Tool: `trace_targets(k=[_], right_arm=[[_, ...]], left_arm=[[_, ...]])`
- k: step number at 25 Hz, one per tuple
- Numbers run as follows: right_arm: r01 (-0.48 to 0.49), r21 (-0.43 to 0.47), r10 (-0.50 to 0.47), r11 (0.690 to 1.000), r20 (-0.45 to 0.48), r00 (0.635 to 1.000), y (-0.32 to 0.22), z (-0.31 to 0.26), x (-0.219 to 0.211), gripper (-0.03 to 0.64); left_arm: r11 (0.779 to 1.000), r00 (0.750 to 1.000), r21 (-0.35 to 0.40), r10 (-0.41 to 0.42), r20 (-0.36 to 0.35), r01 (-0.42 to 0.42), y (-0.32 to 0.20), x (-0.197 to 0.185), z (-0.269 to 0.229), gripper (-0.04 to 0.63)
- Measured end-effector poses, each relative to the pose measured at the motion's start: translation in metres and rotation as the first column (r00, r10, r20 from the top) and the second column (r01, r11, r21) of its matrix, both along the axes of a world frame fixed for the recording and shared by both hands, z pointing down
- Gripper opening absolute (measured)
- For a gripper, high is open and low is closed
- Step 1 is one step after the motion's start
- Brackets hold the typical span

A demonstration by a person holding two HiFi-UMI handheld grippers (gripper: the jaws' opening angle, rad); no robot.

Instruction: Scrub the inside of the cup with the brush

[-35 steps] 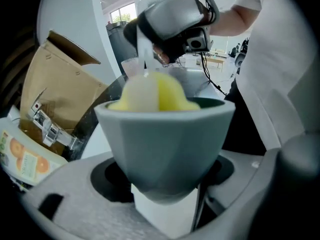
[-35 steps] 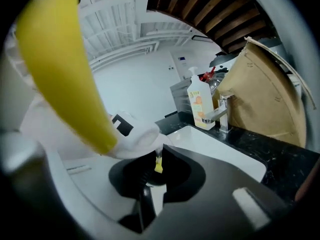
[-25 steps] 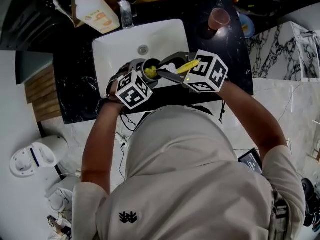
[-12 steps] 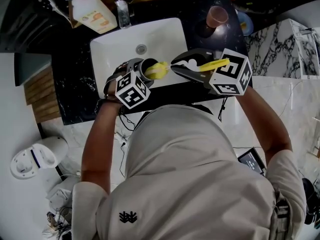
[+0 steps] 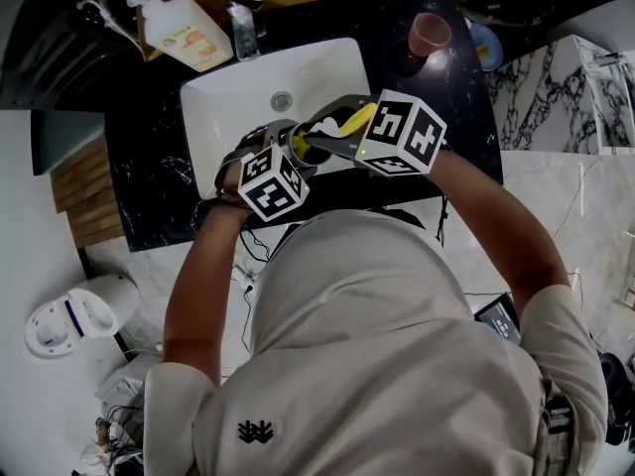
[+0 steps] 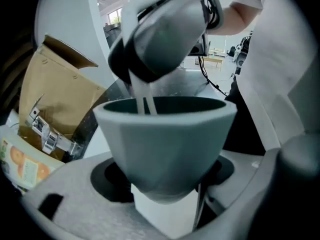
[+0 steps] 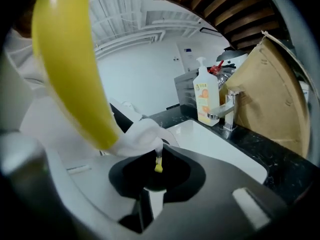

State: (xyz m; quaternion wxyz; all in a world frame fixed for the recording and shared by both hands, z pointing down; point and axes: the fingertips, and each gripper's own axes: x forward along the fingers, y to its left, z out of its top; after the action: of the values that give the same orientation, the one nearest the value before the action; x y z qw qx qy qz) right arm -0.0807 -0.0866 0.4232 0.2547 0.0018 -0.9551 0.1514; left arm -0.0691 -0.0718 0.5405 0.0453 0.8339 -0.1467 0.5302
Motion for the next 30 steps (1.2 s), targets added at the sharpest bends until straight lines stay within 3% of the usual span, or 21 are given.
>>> trace_targets(k=[7, 20, 24, 27, 30], right_arm=[[-0.02, -0.103, 0.022, 0.994, 0.019, 1.0, 0.002, 0.007, 0.012, 0.048], [-0.121, -0.083, 0.13, 0.989, 0.12, 0.984, -0.004, -0.045, 0.057, 0.048], [-0.158, -0.045, 0.163, 0.986, 0.124, 0.979, -0.009, -0.059, 0.075, 0.048], [-0.216, -0.031, 0.218, 0.976, 0.117, 0.969, -0.017, -0.059, 0.094, 0.048], [-0.29, -0.037, 0.292, 0.956, 0.106, 0.95, -0.022, -0.048, 0.113, 0.048]], left_arm=[[0.999, 0.999, 0.008, -0.03, -0.025, 0.031, 0.001, -0.011, -0.003, 0.364], [0.999, 0.999, 0.023, -0.045, 0.003, 0.045, -0.007, -0.031, 0.001, 0.364], [0.996, 0.996, 0.033, -0.087, 0.003, 0.087, -0.014, -0.044, 0.001, 0.364], [0.984, 0.983, 0.029, -0.175, -0.049, 0.176, -0.021, -0.059, -0.006, 0.364], [0.956, 0.943, 0.006, -0.288, -0.166, 0.293, -0.027, -0.065, -0.021, 0.365]])
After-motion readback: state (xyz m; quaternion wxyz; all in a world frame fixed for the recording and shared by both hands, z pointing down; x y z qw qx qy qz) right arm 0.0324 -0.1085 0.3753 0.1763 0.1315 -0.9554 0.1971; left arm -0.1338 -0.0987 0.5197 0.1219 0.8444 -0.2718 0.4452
